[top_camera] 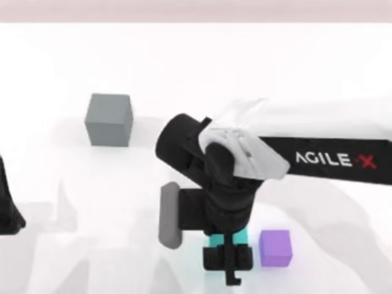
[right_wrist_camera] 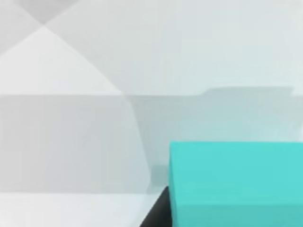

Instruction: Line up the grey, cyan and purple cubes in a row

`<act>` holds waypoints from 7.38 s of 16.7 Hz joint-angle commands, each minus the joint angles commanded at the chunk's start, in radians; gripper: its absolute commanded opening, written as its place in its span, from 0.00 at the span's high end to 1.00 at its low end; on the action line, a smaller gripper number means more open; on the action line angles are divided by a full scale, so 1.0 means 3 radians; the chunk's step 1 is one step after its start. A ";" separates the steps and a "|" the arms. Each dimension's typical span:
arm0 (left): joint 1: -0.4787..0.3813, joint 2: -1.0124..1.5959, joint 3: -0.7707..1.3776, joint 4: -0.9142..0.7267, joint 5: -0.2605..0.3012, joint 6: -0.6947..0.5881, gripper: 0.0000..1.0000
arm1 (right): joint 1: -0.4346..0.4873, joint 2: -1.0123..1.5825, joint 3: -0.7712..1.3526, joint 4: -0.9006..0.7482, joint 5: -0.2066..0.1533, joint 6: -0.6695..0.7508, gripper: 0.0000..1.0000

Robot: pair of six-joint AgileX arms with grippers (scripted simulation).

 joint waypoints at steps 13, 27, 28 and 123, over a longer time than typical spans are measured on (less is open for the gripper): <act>0.0000 0.0000 0.0000 0.0000 0.0000 0.0000 0.00 | 0.0000 0.0000 0.0000 0.0000 0.0000 0.0000 0.25; 0.0000 0.0000 0.0000 0.0000 0.0000 0.0000 0.00 | 0.0001 -0.0015 0.0051 -0.0058 0.0002 -0.0004 0.00; 0.0000 0.0000 0.0000 0.0000 0.0000 0.0000 0.00 | 0.0007 -0.0036 0.0114 -0.0136 0.0002 -0.0009 0.00; -0.0811 0.8042 0.7217 -0.4407 0.0013 -0.0645 1.00 | -0.2948 -0.6815 -0.4641 0.3045 0.0027 0.2233 0.00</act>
